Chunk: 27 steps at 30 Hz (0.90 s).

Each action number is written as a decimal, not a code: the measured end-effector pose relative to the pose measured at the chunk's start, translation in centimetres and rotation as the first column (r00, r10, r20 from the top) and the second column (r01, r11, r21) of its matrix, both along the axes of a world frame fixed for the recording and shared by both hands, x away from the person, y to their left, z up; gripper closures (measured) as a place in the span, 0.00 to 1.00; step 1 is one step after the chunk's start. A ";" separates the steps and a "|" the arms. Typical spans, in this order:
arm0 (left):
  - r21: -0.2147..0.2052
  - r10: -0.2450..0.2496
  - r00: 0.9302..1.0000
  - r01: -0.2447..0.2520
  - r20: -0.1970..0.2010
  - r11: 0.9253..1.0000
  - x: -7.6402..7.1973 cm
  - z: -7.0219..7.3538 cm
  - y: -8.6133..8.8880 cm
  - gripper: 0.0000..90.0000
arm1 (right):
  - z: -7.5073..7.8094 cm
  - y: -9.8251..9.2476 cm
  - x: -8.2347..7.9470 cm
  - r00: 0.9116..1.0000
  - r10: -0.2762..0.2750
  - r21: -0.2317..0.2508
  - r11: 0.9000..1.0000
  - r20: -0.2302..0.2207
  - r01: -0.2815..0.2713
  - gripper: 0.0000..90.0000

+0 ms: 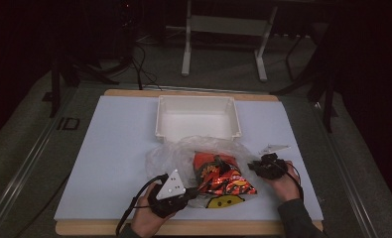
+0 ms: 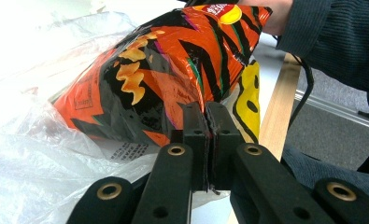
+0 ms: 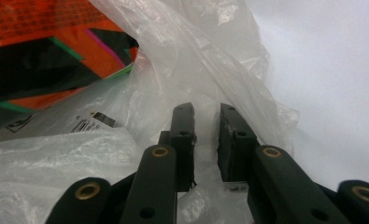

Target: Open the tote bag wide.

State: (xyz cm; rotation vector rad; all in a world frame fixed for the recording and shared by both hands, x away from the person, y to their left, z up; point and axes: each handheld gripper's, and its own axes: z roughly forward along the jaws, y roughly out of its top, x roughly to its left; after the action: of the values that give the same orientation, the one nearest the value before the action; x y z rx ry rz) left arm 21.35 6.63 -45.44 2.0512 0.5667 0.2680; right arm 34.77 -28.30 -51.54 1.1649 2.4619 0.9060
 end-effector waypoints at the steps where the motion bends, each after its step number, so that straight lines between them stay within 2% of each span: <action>1: -0.002 0.004 1.000 -0.004 -0.004 1.000 0.0 0.0 0.0 0.97 | 0.1 0.0 -0.1 1.000 0.001 0.000 1.000 0.004 -0.001 0.82; 6: -0.026 0.009 0.999 -0.010 -0.030 1.000 0.5 -0.1 -0.2 0.95 | 0.7 0.2 -1.0 0.999 0.017 0.012 1.000 0.043 -0.017 0.72; 12: -0.009 0.007 0.998 -0.008 -0.058 1.000 0.9 -0.6 -0.9 0.89 | 1.0 0.8 -2.0 0.996 0.049 -0.006 0.999 0.069 -0.049 0.68; 18: 0.047 0.004 0.998 -0.001 -0.059 0.999 0.9 -1.2 -1.5 0.90 | 0.7 1.0 -2.1 0.996 0.056 -0.008 0.998 0.063 -0.055 0.67; 22: 0.062 -0.014 0.998 0.018 -0.061 0.998 0.2 -1.7 -1.2 0.81 | 0.6 0.7 -2.1 0.997 0.054 -0.007 0.999 0.061 -0.053 0.67; 27: 0.110 -0.005 0.996 0.014 -0.086 0.994 -0.5 -3.3 -0.1 0.73 | 0.4 0.5 -2.2 0.997 0.053 -0.007 0.999 0.057 -0.053 0.66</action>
State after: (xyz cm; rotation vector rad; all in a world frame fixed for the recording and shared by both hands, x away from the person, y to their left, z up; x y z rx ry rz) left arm 20.82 6.50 -48.73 2.1798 0.6058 0.2103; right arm 32.60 -27.78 -51.09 1.0621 2.4587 0.9329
